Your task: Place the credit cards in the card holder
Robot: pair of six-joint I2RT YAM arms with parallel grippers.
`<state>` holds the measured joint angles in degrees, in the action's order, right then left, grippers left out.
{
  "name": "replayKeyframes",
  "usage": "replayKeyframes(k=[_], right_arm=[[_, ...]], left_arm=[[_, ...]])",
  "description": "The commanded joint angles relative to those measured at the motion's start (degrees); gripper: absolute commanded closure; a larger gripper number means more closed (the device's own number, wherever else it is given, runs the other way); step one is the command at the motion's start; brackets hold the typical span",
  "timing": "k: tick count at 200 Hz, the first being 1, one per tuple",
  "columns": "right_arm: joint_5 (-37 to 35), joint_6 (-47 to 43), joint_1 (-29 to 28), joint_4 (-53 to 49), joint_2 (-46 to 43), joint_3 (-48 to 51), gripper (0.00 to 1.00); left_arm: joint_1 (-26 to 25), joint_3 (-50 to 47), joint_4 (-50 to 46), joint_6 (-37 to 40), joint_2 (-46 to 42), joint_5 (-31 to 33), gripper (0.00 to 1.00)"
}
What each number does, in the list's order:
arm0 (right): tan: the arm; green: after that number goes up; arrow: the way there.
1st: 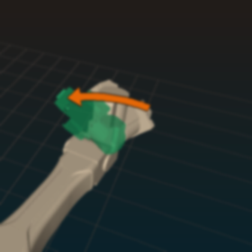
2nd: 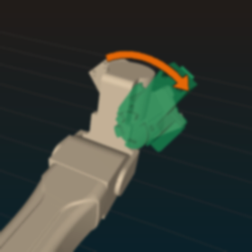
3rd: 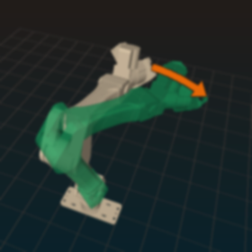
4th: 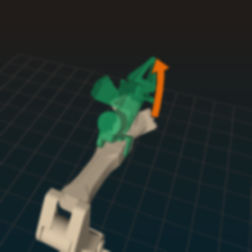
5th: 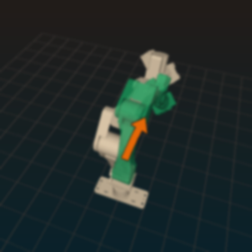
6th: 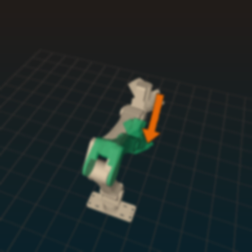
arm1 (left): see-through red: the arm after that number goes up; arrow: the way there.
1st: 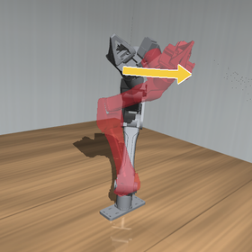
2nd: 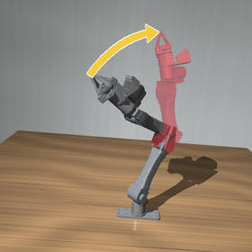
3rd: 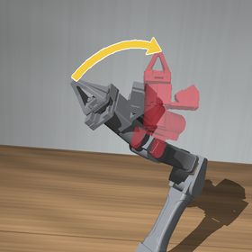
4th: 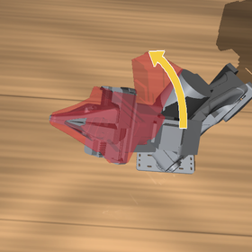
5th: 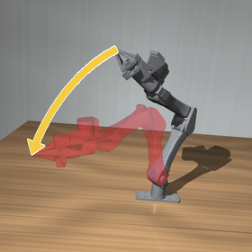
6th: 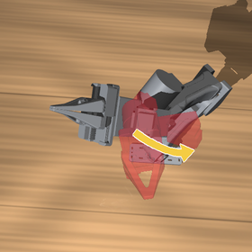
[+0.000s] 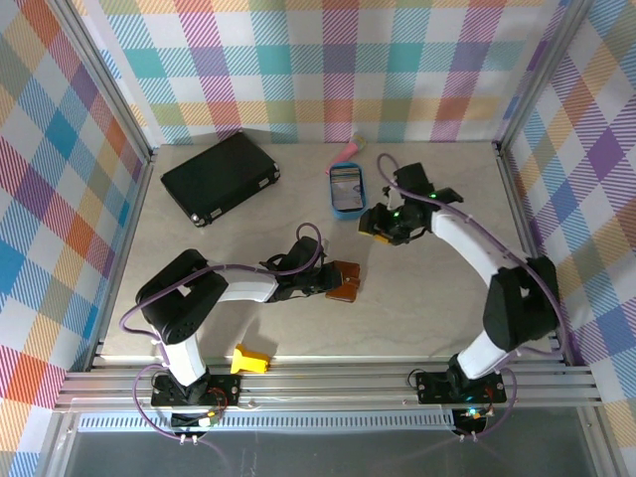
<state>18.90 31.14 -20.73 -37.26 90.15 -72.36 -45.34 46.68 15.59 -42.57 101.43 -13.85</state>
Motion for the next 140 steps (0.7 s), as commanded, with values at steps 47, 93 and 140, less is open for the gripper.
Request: replayKeyframes(k=[47,93,140], right_arm=[[-4.39,-8.31,2.37,20.52,-19.62,18.08,0.33],[-7.84,-14.18,2.45,36.35,-28.86,28.94,0.15],[-12.02,-15.05,3.21,41.86,-28.76,31.01,0.01]], left_arm=[[0.34,5.29,-15.48,12.83,-17.35,8.56,0.74],[4.17,-0.77,-15.27,18.47,-30.66,16.50,0.44],[8.43,-9.84,-6.50,28.32,-39.30,26.79,0.00]])
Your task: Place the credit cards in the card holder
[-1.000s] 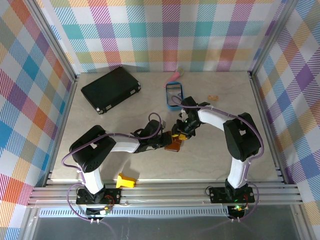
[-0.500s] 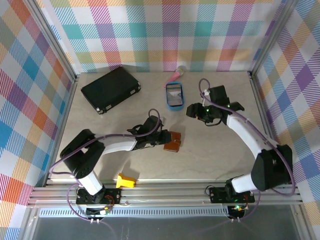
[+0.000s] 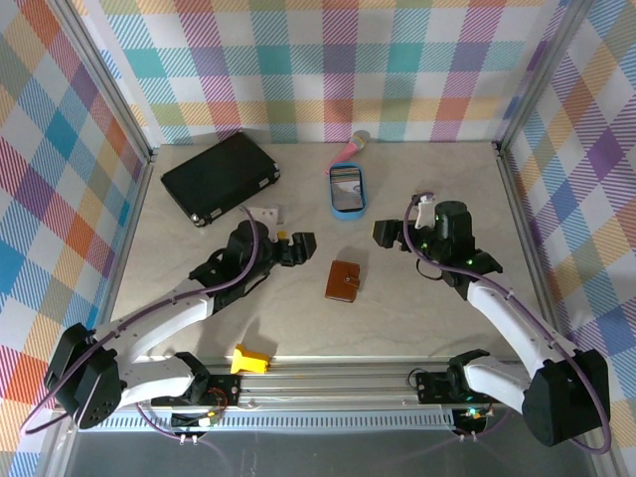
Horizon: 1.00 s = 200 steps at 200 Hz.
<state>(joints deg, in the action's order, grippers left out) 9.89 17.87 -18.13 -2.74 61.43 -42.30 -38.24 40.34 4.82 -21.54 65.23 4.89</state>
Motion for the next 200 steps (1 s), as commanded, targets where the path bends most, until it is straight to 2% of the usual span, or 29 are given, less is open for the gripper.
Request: replayKeyframes(k=[1,45,58,88,126,156,172,200], right_arm=[[-3.07,-1.78,0.63,7.51,-0.02,1.06,0.01],[-2.17,0.79,7.04,19.15,3.41,6.59,0.01],[-3.44,-0.29,8.86,19.62,4.64,7.09,0.01],[-6.74,-4.93,12.71,19.00,7.13,7.41,0.01],[-3.71,-5.71,20.02,24.79,10.49,10.99,0.01],[-3.84,-9.80,22.26,28.63,12.26,12.97,0.01],[-3.01,-12.27,22.28,31.00,13.54,13.75,0.01],[-2.53,-14.00,22.26,36.81,15.83,16.44,0.03]], left_arm=[[1.42,-3.64,4.43,7.56,-3.23,8.31,0.00],[9.12,-5.57,3.21,13.69,-5.44,14.07,0.00],[11.63,-6.32,3.09,14.64,-5.46,16.10,0.00],[17.64,-9.36,4.39,15.17,-4.61,25.05,0.00],[23.58,-14.82,13.06,19.46,-1.71,30.68,0.00],[27.82,-18.64,20.28,20.97,2.11,27.27,0.00],[30.56,-19.58,22.47,19.10,3.72,21.02,0.00],[32.18,-21.79,33.84,21.48,7.87,12.57,0.00]])
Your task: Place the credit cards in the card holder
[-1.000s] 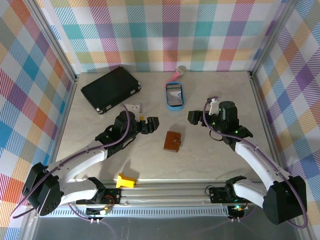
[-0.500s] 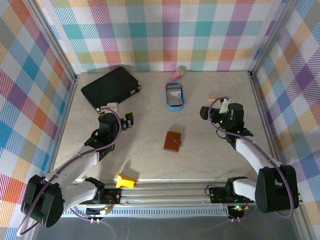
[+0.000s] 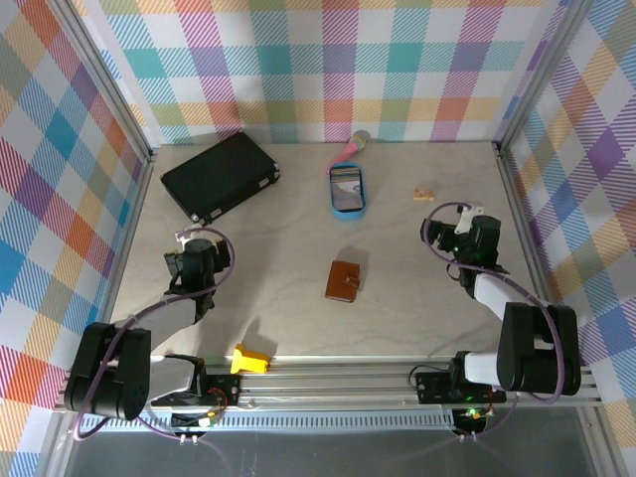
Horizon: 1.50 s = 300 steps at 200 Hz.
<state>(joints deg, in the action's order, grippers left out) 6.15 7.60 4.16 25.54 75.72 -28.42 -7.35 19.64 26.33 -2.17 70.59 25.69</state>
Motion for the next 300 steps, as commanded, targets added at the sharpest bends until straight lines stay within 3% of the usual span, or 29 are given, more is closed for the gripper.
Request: replayKeyframes(k=[1,23,56,98,143,162,300], right_arm=[[1.13,-3.73,-0.03,8.72,1.58,2.75,0.03],[1.64,-4.12,-0.12,17.22,4.24,5.71,0.03],[2.78,-4.77,-0.43,21.17,8.21,6.10,0.03],[2.46,-5.18,-0.99,26.39,12.39,6.89,0.02],[1.47,-5.64,-1.49,23.89,12.34,5.77,0.01],[0.32,-6.01,-2.12,23.02,12.42,5.23,0.01],[-0.01,-6.23,-2.38,22.71,12.29,5.13,0.01]], left_arm=[[1.29,-1.09,12.47,2.15,2.75,-8.44,0.00],[2.40,-0.74,18.93,3.94,6.91,-10.96,0.00],[4.44,1.71,17.41,2.37,9.89,-17.96,0.00],[4.54,-1.80,35.24,2.03,20.56,-18.45,0.00],[4.52,1.00,28.95,2.13,20.05,-18.51,0.00],[3.47,2.57,26.11,2.16,20.25,-15.19,0.00],[3.10,2.92,25.70,2.85,20.29,-15.81,0.00]])
